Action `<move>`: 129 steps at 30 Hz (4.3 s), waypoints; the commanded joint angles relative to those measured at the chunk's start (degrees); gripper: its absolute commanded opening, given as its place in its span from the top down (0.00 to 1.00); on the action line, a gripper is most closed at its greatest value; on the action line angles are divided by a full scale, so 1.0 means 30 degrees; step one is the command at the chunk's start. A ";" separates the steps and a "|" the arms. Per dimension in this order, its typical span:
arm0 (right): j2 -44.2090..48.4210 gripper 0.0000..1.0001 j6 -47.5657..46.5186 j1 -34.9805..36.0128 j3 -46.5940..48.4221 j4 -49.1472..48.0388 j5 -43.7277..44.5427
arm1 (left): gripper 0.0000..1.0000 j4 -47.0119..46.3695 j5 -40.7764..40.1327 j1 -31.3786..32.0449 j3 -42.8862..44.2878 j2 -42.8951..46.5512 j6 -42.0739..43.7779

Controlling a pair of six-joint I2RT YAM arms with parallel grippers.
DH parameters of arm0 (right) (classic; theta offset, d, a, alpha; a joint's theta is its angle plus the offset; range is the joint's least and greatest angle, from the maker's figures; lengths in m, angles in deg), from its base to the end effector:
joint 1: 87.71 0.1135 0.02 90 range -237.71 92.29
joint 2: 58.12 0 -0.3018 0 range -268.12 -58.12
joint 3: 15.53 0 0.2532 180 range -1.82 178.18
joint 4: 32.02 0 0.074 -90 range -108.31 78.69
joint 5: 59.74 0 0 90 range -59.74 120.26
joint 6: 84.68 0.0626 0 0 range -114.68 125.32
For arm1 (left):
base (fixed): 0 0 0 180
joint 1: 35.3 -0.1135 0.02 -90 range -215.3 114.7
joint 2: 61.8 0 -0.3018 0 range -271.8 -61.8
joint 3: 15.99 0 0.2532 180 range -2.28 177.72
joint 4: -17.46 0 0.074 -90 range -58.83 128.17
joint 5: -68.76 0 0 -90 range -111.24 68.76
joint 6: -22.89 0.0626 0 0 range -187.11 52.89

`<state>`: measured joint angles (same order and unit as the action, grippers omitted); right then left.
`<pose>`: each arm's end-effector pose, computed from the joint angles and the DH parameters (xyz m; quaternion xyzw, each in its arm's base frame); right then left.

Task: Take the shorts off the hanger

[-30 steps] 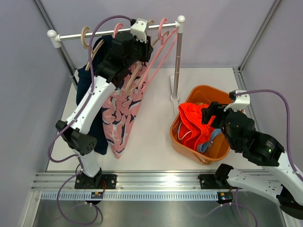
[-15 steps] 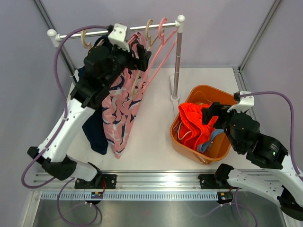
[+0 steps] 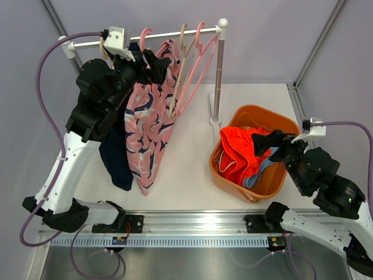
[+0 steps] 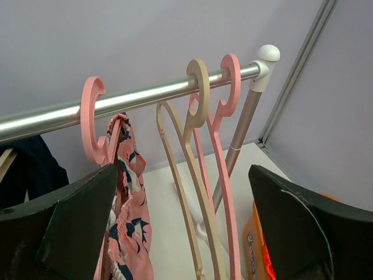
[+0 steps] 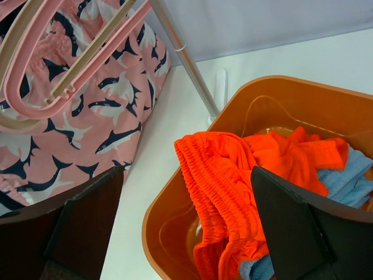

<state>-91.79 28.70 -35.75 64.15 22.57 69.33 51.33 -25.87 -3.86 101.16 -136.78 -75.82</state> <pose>0.0717 0.0276 0.4447 0.0350 0.7461 0.1750 0.6414 0.2282 -0.1336 0.5947 0.0988 0.6468 -0.2346 0.7190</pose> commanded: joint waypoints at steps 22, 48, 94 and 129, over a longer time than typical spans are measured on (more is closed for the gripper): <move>0.0150 0.00 0.0060 -0.0124 0.0039 -0.0591 -0.0806 | 0.01 0.0720 0.8516 -0.5939 0.2845 -0.1608 -0.5889; -0.1228 0.01 -0.0409 -0.0124 0.0069 -0.1381 -0.1597 | 0.10 -0.0392 0.4943 -0.5822 0.0413 -0.4390 -0.1903; -0.1930 0.01 -0.0878 -0.0124 -0.1044 -0.2202 -0.1568 | 1.00 0.1333 0.0430 -0.3069 0.2845 -0.3719 0.2317; -0.4831 0.00 -0.1171 -0.0095 -0.0429 -0.3256 -0.3912 | 1.00 1.0008 0.1421 0.4544 -0.8081 0.4601 0.1057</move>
<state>-106.22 26.03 -35.75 60.85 15.34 58.99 82.59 -27.20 7.00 77.16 -126.75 -73.60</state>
